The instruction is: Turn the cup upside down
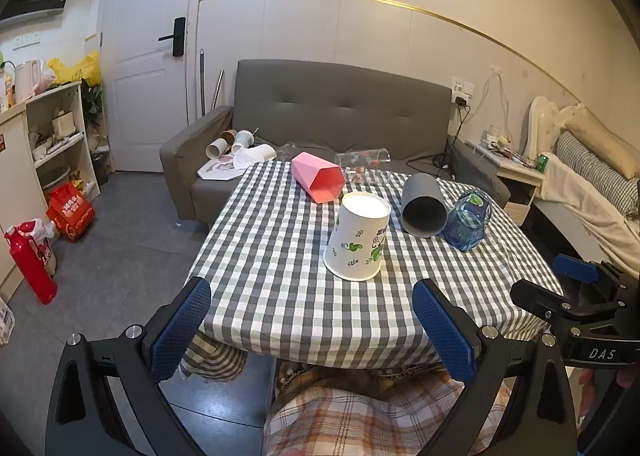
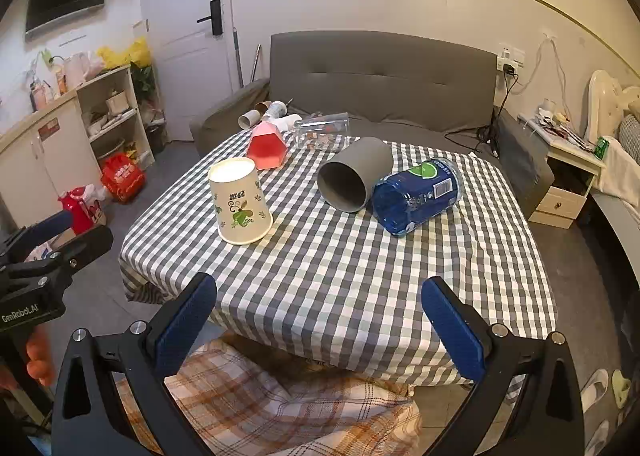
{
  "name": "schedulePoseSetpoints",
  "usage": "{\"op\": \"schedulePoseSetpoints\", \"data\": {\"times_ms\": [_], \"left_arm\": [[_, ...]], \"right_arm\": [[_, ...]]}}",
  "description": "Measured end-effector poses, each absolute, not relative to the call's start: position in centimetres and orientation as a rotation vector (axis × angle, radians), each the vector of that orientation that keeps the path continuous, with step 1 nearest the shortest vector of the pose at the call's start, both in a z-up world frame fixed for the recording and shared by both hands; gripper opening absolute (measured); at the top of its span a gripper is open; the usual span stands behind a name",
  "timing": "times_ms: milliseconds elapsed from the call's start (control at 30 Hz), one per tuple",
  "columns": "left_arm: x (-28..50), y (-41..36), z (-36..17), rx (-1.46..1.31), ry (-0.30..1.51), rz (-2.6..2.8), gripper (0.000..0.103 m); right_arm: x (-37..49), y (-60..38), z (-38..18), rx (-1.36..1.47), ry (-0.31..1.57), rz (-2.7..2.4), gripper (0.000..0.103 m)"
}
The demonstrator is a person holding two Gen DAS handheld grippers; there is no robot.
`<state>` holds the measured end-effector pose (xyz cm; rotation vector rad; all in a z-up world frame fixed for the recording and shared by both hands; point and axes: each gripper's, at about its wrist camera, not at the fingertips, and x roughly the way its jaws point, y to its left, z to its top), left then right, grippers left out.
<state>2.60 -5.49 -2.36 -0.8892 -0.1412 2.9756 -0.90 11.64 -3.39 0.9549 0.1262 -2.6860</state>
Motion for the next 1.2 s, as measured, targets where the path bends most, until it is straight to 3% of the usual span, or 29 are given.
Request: {"op": "schedulePoseSetpoints", "data": {"times_ms": [1200], "left_arm": [[2.67,-5.60,-2.45,-0.895,-0.127,2.971,0.103]], "right_arm": [[-0.99,11.51,-3.75,0.974,0.157,-2.672,0.103]]}}
